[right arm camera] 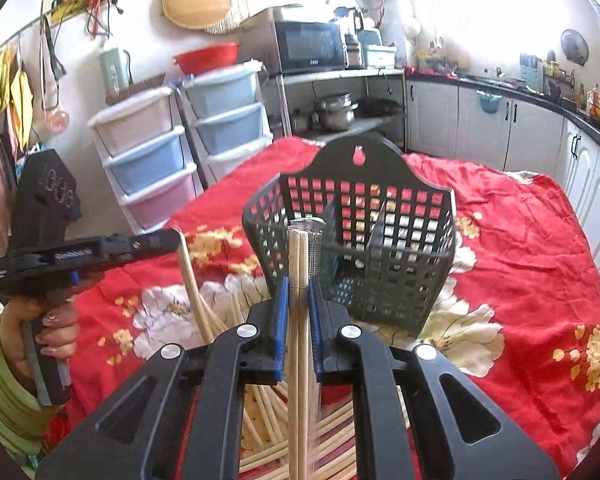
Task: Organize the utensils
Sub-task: 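Lift the left tool's chopstick over the green basket while the right tool lifts its own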
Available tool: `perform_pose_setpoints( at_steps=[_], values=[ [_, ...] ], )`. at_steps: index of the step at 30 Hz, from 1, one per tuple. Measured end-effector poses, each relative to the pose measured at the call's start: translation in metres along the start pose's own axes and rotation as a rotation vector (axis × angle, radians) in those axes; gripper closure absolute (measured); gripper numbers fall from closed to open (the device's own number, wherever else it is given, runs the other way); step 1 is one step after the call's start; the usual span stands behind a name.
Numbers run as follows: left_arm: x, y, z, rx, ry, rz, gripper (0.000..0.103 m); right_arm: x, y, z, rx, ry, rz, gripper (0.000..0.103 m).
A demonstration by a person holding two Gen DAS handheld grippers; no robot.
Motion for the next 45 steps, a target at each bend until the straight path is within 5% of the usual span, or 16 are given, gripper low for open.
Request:
perform_pose_setpoints(
  at_steps=[16,27,45],
  values=[
    [0.05,-0.035,-0.063,-0.081,0.094,-0.133,0.101,0.046,-0.049,0.0,-0.011,0.001,-0.2,0.094],
    [0.097,-0.055,-0.088,-0.071,0.114,-0.257,0.101,0.097,-0.077,-0.006,-0.036,-0.02,-0.329,0.095],
    [0.155,-0.056,-0.104,0.098,0.145,-0.436,0.101,0.154,-0.097,-0.023,-0.114,-0.055,-0.447,0.096]
  ],
)
Point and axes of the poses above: each gripper's, at about its wrist camera, not at the fingertips, and y roughly the way its jaws point, z to its left, x to its top, the point moved 6 cm from there along y, roughly the way its jaws point, and after that the axes turned 12 degrees about x, right-handed, at the moved point
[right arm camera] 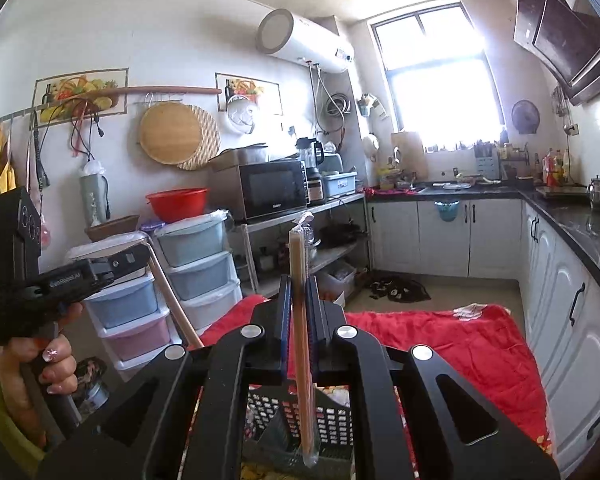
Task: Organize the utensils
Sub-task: 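Lift the left tool's chopstick over the green basket while the right tool lifts its own, then open the left tool over the basket while the right tool releases its chopstick too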
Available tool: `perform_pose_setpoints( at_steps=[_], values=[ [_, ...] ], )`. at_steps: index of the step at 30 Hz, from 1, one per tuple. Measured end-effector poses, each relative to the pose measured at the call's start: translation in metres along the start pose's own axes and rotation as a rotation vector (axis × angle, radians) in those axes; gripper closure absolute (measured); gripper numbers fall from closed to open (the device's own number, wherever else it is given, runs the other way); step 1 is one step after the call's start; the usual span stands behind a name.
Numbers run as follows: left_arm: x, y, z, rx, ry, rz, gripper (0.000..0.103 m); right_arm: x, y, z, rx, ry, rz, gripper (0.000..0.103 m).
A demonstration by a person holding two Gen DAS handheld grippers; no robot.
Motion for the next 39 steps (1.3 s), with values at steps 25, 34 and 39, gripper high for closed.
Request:
perform_pose_setpoints(
  at_steps=[25,34,39],
  values=[
    [-0.07,0.039,0.019,0.123,0.089,0.056,0.095,-0.047,0.037,-0.027,-0.031,0.042,0.071,0.095],
    [-0.086,0.035,0.03,0.105,0.071,0.098,0.066,-0.087,0.027,-0.032,-0.045,0.084,0.144,0.08],
    [-0.093,0.024,0.033,0.089,0.048,0.107,0.049,-0.103,0.016,-0.031,-0.053,0.098,0.159,0.069]
  ],
)
Point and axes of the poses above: each gripper's, at about its wrist camera, not at the fingertips, and y roughly the way its jaws point, z to its left, x to its top, the point moved 6 cm from there along y, roughly the way its jaws point, and after that the axes turned 12 degrees about x, right-handed, at the moved point
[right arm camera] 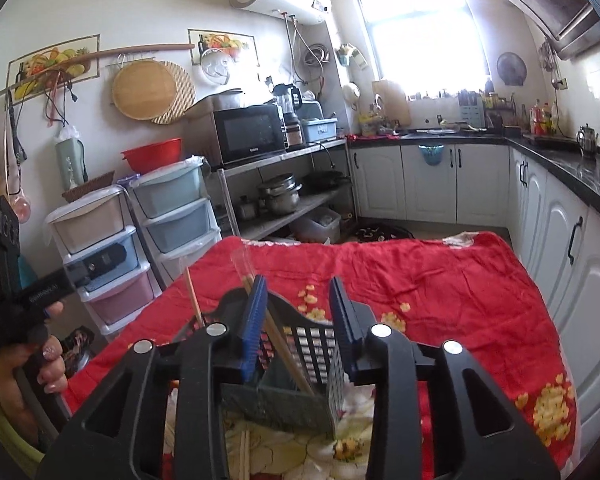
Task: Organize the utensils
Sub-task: 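Open the left tool over the basket while the right tool releases its chopstick too, then move the left tool back to the chopstick pile while the right tool returns too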
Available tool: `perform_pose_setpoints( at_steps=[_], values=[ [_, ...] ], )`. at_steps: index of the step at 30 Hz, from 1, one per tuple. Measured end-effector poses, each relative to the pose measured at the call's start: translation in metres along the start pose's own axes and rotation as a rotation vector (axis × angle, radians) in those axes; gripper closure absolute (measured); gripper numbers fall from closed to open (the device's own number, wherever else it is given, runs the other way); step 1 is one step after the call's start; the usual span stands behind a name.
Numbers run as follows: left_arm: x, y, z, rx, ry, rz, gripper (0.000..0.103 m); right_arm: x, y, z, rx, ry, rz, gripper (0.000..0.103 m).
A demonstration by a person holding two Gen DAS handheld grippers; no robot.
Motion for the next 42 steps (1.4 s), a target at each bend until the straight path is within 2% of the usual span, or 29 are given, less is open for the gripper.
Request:
perform_pose_setpoints(
  at_steps=[6,12,19,29,42],
  values=[
    [-0.012,-0.015,0.001,-0.026,-0.023,0.015,0.024,-0.017,-0.011,0.003,-0.007,0.016,0.016,0.058],
    [-0.022,-0.03,0.004,-0.033,-0.036,0.005,0.011,-0.03,-0.021,0.008,-0.004,0.032,0.033,0.051],
    [-0.036,-0.044,0.011,-0.032,-0.056,0.008,0.011,-0.045,-0.032,0.021,-0.005,0.021,0.057,0.045],
    [-0.055,-0.053,0.035,0.009,-0.106,0.039,0.011,-0.067,-0.04,0.04,-0.004,-0.009,0.091,0.04],
    [-0.073,-0.055,0.053,0.043,-0.136,0.081,0.011,-0.091,-0.04,0.06,0.013,-0.029,0.143,0.036]
  ],
)
Point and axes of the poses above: each gripper's, at about its wrist camera, not at the fingertips, and y roughly the way its jaws point, z to its left, x to its top, the point moved 6 cm from there along y, roughly the way its jaws point, and after that the axes turned 12 degrees about x, right-handed, at the moved point
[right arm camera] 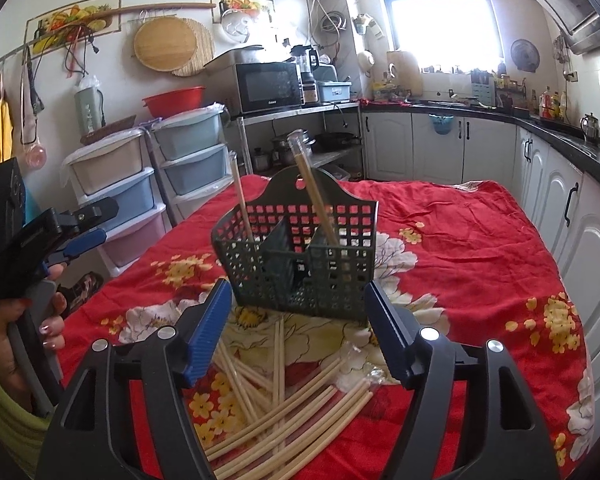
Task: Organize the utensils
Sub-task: 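Move the left tool back to the chopstick pile while the right tool returns too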
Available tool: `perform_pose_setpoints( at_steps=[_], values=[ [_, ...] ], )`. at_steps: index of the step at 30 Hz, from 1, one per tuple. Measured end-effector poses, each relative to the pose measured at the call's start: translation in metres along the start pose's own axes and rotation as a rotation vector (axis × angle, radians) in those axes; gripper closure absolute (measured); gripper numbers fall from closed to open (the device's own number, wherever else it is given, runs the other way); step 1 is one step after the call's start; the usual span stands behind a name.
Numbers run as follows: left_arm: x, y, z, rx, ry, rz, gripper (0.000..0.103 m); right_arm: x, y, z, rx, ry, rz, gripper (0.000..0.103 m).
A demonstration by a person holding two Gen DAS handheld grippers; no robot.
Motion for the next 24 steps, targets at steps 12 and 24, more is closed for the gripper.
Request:
perform_pose_setpoints(
  at_steps=[12,24],
  values=[
    [-0.027,0.009,0.008,0.017,0.008,0.075,0.011,-0.027,0.014,0.011,0.009,-0.011,0.082,0.036],
    [-0.053,0.025,0.015,0.004,-0.011,0.166,0.011,-0.045,0.035,0.002,0.007,0.043,0.164,0.036]
  ],
)
Point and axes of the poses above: each gripper's, at about its wrist camera, not at the fingertips, and y roughly the way its jaws point, z to its left, x to its top, the point moved 6 cm from there along y, roughly the way its jaws point, and after that the axes turned 12 degrees about x, right-handed, at the moved point
